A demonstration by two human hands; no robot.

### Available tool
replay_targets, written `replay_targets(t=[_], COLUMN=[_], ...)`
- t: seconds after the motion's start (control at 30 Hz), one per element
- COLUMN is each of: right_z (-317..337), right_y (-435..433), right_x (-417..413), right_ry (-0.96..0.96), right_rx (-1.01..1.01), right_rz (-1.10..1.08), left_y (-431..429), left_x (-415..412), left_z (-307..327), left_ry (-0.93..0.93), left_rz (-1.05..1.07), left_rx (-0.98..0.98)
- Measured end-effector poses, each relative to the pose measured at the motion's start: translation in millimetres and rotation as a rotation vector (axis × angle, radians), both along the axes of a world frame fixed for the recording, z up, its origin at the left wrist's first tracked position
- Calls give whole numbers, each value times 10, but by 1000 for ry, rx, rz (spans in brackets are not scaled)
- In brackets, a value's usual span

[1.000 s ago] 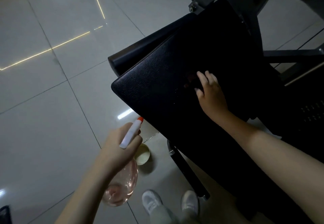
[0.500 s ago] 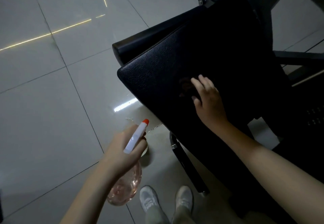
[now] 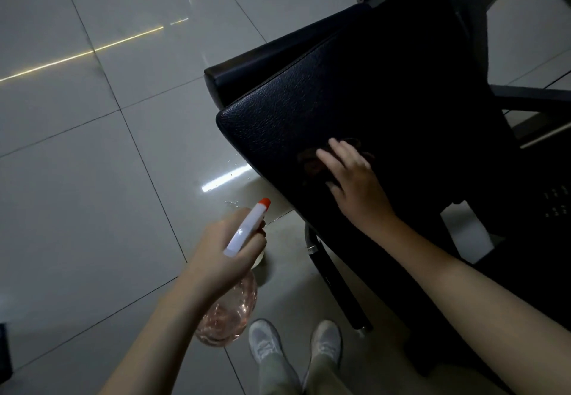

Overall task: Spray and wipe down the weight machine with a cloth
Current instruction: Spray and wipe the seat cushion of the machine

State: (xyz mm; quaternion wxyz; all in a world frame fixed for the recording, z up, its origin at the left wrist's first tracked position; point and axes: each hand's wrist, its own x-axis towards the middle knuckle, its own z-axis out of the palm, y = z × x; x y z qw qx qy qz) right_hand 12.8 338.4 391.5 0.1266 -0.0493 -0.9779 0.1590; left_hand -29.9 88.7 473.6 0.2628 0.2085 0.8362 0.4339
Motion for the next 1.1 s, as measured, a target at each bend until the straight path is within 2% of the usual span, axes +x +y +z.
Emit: replay_targets(t=[0.07,0.17,0.2,0.33,0.47,0.6,0.7,0.77,0.9,1.03,1.1], right_z=[16,96,124,117,-38,-186,-158,-78,-38,-187,-257], right_y=[24,-324,-457,-644,-286,16,-208,-447,-593,-274,-78], right_x=[-61,-402,-508,-466,134,734,520,181,-129,354,625], right_ry=[26,93,108,83,-23,-49,-9,18,81,24,12], right_rx=[-55,-232,-260,-187,-39,22,-80,-156,-147,-17,2], right_rz=[-140,-466,-487,-167,93,8,-249,-319,-192,75,37], left_y=[7,7,10,38,54,79,92,99,132,203,250], left_x=[-1,4,7,14,10,0,11,19,39,76,88], left_z=[5,-10,-13,-17,34,72,53,29,7,38,31], left_ry=[11,12,6,-21,2,-14,1,7,-25,18,30], left_rz=[-30,-23,-6,28,-2,3,-6,-22,-32,-63,-99], left_rx=[9,9,4,0,-5,-9,-19,-25,-7,-50,-68])
